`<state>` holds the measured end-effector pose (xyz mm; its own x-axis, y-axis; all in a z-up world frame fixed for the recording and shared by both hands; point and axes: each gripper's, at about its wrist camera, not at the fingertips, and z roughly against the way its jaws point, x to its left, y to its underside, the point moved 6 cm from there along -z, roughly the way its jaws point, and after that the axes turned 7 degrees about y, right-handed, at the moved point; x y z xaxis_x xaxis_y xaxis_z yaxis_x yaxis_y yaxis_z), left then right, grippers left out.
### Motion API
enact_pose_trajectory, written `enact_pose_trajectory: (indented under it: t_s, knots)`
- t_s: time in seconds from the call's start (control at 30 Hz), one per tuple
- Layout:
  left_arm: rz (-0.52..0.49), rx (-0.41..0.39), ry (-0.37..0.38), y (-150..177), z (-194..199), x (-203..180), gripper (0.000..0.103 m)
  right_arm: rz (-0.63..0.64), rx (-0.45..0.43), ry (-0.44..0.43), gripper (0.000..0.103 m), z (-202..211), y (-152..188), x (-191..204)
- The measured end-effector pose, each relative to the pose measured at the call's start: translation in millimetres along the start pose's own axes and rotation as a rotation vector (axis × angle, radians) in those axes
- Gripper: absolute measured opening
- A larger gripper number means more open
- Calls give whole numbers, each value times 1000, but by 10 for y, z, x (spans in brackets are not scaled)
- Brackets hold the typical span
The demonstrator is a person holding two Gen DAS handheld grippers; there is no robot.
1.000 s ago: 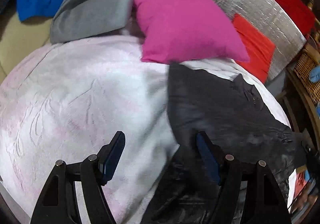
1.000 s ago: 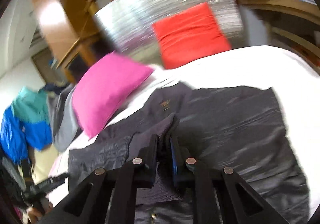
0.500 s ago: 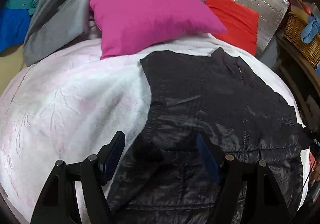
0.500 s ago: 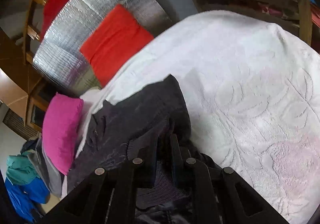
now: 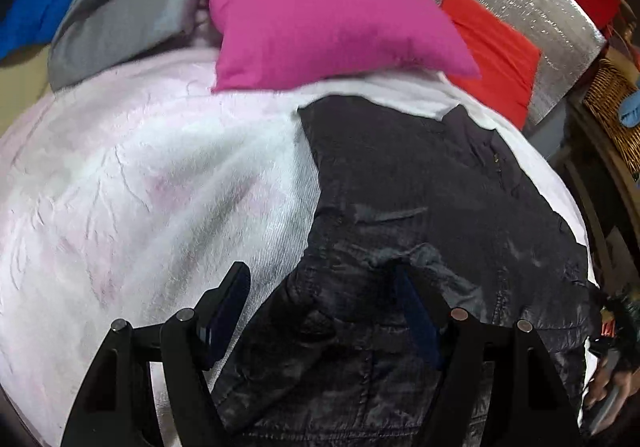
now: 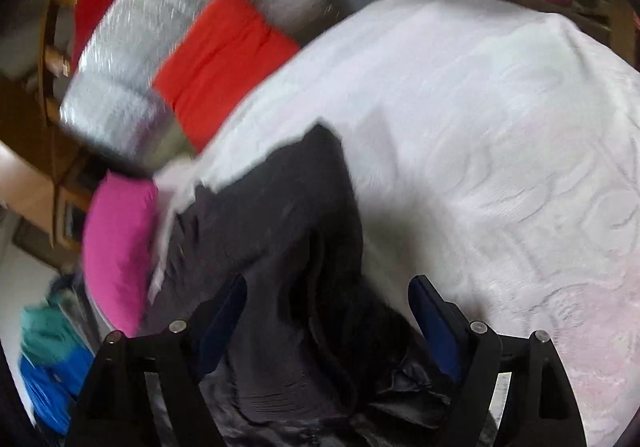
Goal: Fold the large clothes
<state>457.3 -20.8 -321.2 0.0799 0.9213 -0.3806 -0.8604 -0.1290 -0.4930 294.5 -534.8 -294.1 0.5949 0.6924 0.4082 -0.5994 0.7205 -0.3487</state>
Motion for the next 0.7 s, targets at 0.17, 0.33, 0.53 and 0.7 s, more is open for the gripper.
enact_pose_trajectory:
  t_s: [0.17, 0.33, 0.53, 0.7]
  knots:
    - [-8, 39, -20, 37, -80, 12, 75, 205, -107, 150, 35, 88, 64, 292]
    - [-54, 29, -55, 24, -41, -24, 73, 210, -158, 159, 32, 171, 22, 339]
    - [-20, 73, -21, 72, -63, 26, 73, 109, -29, 139, 52, -60, 45, 127]
    - [-47, -8, -24, -13, 146, -13, 73, 87, -47, 109, 63, 90, 16, 81]
